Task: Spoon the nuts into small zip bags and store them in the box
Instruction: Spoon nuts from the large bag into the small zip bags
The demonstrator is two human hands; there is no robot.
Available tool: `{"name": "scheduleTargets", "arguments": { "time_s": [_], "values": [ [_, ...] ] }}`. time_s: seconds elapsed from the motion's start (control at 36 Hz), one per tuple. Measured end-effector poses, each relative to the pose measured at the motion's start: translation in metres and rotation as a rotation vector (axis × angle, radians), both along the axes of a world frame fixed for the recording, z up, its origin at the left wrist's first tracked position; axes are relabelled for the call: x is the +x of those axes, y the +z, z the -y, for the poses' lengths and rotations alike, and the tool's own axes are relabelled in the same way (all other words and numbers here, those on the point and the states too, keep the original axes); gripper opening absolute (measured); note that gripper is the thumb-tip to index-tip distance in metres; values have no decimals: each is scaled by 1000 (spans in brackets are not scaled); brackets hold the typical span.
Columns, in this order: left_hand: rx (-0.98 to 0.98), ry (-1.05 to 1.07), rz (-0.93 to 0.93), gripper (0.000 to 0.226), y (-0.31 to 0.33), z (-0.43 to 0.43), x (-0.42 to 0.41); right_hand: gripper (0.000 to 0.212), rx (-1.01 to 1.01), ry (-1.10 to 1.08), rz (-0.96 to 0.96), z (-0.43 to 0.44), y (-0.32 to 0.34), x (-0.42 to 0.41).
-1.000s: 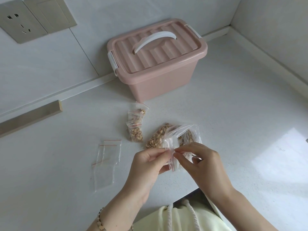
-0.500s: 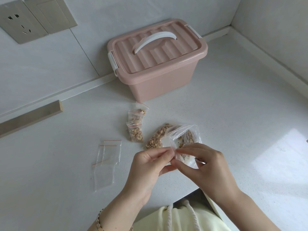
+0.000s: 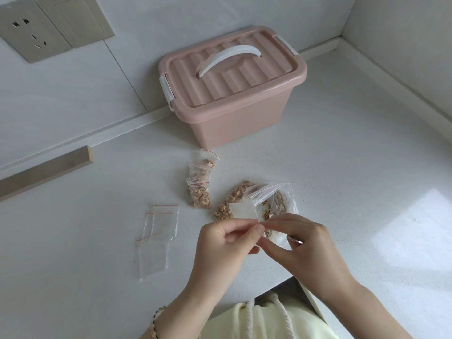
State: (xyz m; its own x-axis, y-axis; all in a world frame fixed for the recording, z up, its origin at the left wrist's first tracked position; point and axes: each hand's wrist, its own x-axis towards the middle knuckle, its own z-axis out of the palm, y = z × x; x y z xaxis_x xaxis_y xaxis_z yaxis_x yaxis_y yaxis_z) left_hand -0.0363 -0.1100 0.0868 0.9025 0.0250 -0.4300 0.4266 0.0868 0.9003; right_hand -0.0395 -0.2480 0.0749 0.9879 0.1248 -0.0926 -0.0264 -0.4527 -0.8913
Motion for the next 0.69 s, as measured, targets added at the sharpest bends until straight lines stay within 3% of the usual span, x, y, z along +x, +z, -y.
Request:
{"name": "scheduleTargets", "arguments": {
  "time_s": [0.31, 0.47, 0.69],
  "values": [
    [-5, -11, -12, 10, -2, -2, 0, 13, 143, 13, -72, 1, 10, 4],
    [42, 40, -41, 17, -6, 2, -2, 20, 51, -38, -71, -1, 0, 2],
    [58, 71, -67, 14, -4, 3, -5, 14, 73, -30, -93, -4, 2, 2]
  ]
}}
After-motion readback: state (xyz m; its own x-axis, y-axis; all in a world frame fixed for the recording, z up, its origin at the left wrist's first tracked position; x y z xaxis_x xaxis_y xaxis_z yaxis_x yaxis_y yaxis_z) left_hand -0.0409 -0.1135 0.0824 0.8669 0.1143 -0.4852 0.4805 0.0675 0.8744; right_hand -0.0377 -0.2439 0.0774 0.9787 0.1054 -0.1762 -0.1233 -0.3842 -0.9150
